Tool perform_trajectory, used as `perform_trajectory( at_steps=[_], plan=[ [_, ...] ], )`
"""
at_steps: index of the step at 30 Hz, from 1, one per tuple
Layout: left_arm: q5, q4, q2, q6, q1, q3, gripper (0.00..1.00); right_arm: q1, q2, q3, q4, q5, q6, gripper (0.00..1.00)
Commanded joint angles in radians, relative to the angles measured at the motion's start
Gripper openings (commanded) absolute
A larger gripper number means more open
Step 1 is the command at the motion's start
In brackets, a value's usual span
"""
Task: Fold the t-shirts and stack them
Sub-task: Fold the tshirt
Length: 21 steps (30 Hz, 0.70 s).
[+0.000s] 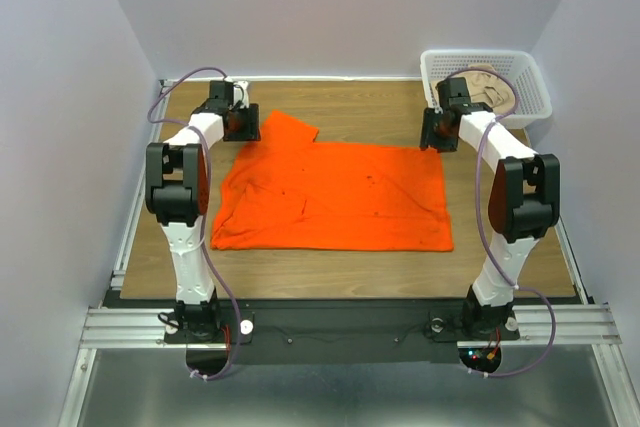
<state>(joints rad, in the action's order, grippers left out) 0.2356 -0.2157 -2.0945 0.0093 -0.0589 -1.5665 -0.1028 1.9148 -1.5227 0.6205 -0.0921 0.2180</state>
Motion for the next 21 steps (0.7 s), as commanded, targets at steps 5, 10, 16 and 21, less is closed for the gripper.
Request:
perform_trajectory(
  at_steps=[5, 10, 16, 21],
  plan=[
    [-0.01, -0.051, -0.044, 0.054, 0.002, -0.061, 0.58, 0.012, -0.011, -0.019, -0.028, -0.043, -0.043, 0.53],
    [-0.019, -0.057, -0.07, 0.057, -0.002, -0.075, 0.51, 0.014, 0.006, -0.033, -0.047, -0.06, -0.065, 0.52],
    [-0.036, -0.083, -0.108, 0.069, -0.009, -0.099, 0.43, 0.022, 0.069, -0.086, -0.067, -0.057, -0.104, 0.52],
    [-0.024, -0.086, -0.122, 0.087, -0.015, -0.11, 0.28, 0.025, 0.104, -0.117, -0.079, -0.057, -0.118, 0.51]
  ],
)
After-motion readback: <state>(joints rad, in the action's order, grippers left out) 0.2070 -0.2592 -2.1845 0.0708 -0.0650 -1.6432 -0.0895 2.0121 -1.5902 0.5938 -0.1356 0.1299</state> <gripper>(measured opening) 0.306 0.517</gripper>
